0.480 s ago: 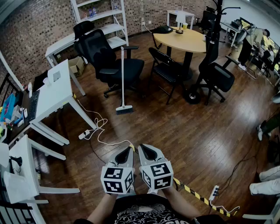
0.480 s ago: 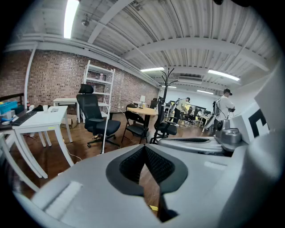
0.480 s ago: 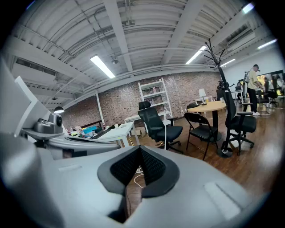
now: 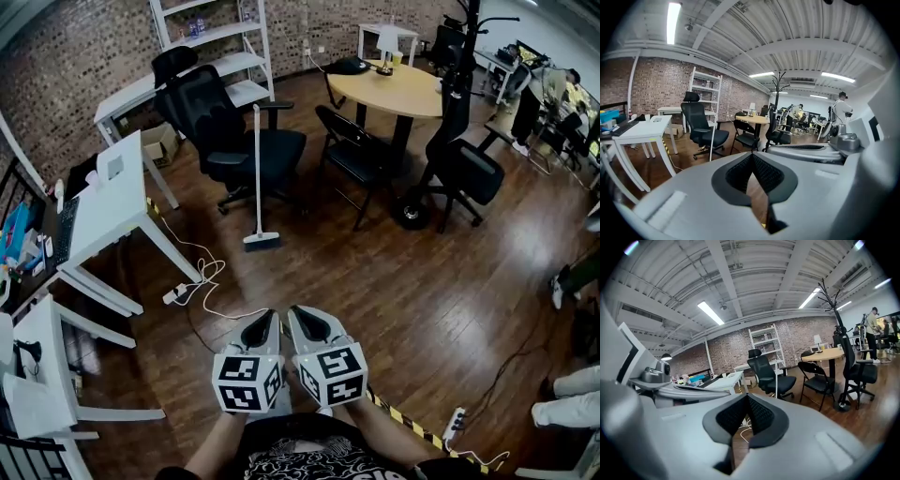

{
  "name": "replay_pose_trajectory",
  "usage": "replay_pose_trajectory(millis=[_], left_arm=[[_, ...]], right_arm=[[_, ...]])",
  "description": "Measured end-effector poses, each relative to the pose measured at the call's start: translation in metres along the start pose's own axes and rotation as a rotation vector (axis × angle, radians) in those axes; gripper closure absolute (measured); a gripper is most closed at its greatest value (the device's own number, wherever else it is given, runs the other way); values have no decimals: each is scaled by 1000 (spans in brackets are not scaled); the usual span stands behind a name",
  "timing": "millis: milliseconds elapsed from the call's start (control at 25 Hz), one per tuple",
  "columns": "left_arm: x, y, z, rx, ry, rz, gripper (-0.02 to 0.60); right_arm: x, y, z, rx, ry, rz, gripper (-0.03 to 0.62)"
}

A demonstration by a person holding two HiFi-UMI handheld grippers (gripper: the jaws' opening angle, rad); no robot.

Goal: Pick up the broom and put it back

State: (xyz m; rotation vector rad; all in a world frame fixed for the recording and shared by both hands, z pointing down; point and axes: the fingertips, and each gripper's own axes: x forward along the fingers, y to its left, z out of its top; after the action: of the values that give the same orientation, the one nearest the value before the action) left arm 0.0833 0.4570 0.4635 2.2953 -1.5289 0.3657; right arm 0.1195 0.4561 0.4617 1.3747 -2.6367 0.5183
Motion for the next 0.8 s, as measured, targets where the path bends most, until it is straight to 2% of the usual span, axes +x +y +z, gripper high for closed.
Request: replay_pose_trajectory(millis=[360,800], left_arm=[[62,62,40,-38,-24,-14,577],[124,178,84,-87,-11,-41,577]], right_arm=[[87,-16,33,-27,7,-6,594],[220,-9,63,-38,64,-41,594]])
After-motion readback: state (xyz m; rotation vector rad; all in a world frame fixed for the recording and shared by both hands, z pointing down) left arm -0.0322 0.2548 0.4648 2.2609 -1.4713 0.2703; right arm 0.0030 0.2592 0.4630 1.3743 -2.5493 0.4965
